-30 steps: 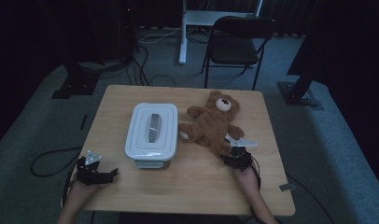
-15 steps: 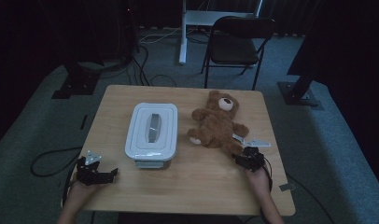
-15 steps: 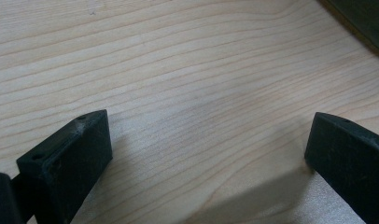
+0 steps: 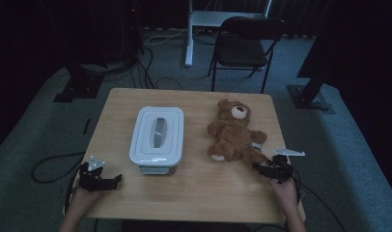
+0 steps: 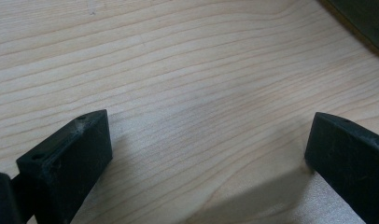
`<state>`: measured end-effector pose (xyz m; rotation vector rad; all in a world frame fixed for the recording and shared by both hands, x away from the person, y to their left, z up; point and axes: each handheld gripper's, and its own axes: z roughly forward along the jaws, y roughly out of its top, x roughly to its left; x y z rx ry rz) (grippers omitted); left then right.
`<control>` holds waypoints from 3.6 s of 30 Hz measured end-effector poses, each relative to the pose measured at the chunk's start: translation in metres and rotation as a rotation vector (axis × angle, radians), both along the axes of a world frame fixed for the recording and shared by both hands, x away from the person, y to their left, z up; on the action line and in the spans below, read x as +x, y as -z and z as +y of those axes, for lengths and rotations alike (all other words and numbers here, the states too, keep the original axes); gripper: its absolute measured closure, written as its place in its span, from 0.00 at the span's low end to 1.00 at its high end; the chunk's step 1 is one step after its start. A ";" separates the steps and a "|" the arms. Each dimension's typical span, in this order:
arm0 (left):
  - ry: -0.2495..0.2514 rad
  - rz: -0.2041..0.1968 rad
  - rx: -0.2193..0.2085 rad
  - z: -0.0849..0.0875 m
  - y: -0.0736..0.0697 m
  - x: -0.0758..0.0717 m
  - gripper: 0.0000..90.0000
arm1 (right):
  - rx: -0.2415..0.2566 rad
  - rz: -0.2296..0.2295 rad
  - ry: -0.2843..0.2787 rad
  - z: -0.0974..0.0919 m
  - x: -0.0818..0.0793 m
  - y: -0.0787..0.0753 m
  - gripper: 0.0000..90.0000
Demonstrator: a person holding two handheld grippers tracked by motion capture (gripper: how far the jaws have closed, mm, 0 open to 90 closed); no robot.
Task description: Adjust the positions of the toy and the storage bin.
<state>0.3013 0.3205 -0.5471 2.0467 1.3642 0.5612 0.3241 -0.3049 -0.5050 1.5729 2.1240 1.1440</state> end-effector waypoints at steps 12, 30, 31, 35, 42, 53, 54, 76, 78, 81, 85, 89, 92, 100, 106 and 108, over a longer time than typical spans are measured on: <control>-0.001 0.001 -0.002 0.000 0.000 0.000 0.01 | 0.144 -0.167 0.099 0.016 0.019 -0.051 0.24; 0.000 0.000 -0.001 0.000 0.000 0.001 0.01 | 0.005 0.047 0.097 0.085 0.095 -0.018 0.21; 0.000 0.000 -0.001 0.000 0.000 0.001 0.01 | -0.008 0.053 0.094 0.087 0.096 -0.017 0.21; 0.000 0.000 -0.002 0.000 0.000 0.001 0.01 | -0.019 0.056 0.097 0.091 0.095 -0.015 0.21; 0.000 0.001 -0.002 0.000 0.000 0.001 0.01 | -0.040 0.018 0.067 0.095 0.092 -0.010 0.23; 0.000 0.001 -0.001 0.000 0.000 0.001 0.01 | -0.049 -0.046 0.106 0.088 0.089 -0.019 0.73; 0.000 0.001 -0.001 0.000 0.000 0.001 0.01 | -0.043 -0.044 0.111 0.086 0.090 -0.022 0.74; 0.000 0.001 -0.001 0.000 0.000 0.001 0.01 | -0.187 -0.036 0.241 0.025 0.148 -0.048 0.78; 0.000 0.001 -0.001 0.000 0.000 0.001 0.01 | -0.154 -0.013 0.237 0.019 0.148 -0.033 0.68; 0.000 0.002 -0.001 0.000 0.000 0.001 0.01 | -0.137 -0.028 0.238 0.017 0.145 -0.031 0.59; 0.016 0.001 -0.001 -0.002 0.000 0.000 0.01 | -0.052 -0.018 0.247 0.005 0.137 -0.035 0.26; 0.016 0.002 0.001 -0.002 0.000 0.000 0.01 | -0.082 -0.010 0.213 0.007 0.133 -0.036 0.14; 0.016 0.002 0.000 -0.002 0.000 0.000 0.01 | -0.096 -0.034 0.211 0.011 0.130 -0.037 0.14; 0.018 0.002 0.001 -0.001 0.000 0.007 0.01 | -0.076 -0.150 0.174 0.040 0.111 -0.064 0.15; 0.020 0.008 0.015 -0.002 -0.002 0.015 0.01 | -0.056 -0.175 0.077 0.078 0.108 -0.076 0.15; 0.021 0.004 0.025 -0.003 -0.002 0.018 0.01 | -0.050 -0.178 0.042 0.093 0.108 -0.077 0.15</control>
